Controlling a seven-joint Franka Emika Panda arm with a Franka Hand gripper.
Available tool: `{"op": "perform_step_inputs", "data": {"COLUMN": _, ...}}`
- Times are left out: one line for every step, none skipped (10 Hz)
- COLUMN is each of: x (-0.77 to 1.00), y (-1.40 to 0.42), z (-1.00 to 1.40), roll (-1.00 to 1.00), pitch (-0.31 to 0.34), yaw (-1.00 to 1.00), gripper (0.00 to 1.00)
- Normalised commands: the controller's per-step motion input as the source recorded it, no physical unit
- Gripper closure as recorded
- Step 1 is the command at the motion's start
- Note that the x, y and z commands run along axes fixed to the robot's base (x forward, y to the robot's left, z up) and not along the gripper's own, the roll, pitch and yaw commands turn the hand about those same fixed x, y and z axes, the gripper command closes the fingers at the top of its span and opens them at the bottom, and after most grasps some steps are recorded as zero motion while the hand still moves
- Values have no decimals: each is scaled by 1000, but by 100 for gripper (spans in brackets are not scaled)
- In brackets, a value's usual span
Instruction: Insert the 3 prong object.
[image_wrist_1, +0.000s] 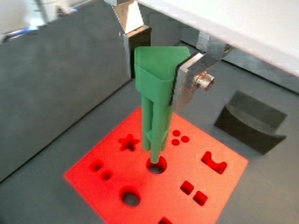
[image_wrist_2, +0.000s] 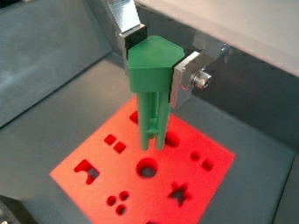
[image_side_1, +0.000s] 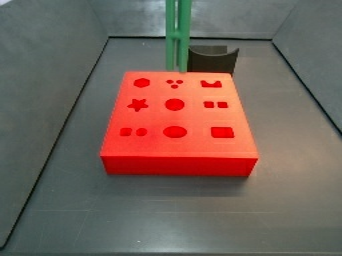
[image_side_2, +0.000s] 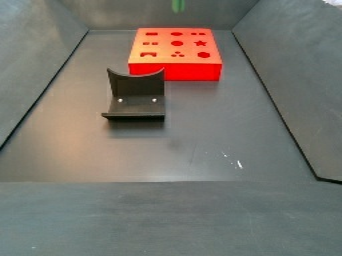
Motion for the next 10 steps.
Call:
{"op": "perform_step_inputs", "data": {"x": 0, "y": 477, "z": -674, "roll": 17, "pitch": 0, "yaw": -574, "gripper": 100}}
{"op": "perform_step_inputs", "data": {"x": 154, "y": 246, "z": -560, "roll": 73, "pitch": 130, "yaw": -766, "gripper": 100}}
{"op": "perform_step_inputs", "data": {"x": 143, "y": 211, "z": -411, "roll": 31, "pitch": 83, "yaw": -820, "gripper": 100}}
{"op": "perform_step_inputs", "data": {"x": 177, "y": 203, "z": -111, "roll": 0, "pitch": 20, "yaw": -826, "gripper": 100}}
{"op": "perform_step_inputs", "data": {"x": 183, "y": 174, "z": -74, "roll": 0, "pitch": 23, "yaw": -860, "gripper": 100}}
{"op": "perform_step_inputs", "data": {"x": 131, "y": 140, "z": -31, "roll": 0, "pitch": 34, "yaw": -891, "gripper": 100}}
{"op": "perform_step_inputs", "data": {"x": 126, "y": 114, "z": 0, "roll": 0, "pitch": 20, "yaw": -909, "gripper": 100}}
{"op": "perform_step_inputs", "data": {"x": 151, "y": 111, "z": 0, "roll": -1, "pitch": 6, "yaw": -900, "gripper": 100}}
{"op": "perform_step_inputs", "data": {"x": 183, "y": 229, "z": 0, "roll": -63, "pitch": 0, "yaw": -737, "gripper": 100}}
{"op": "perform_step_inputs", "data": {"x": 217, "y": 360, "z": -63, "roll": -114, "pitch": 0, "yaw": -569, "gripper": 100}}
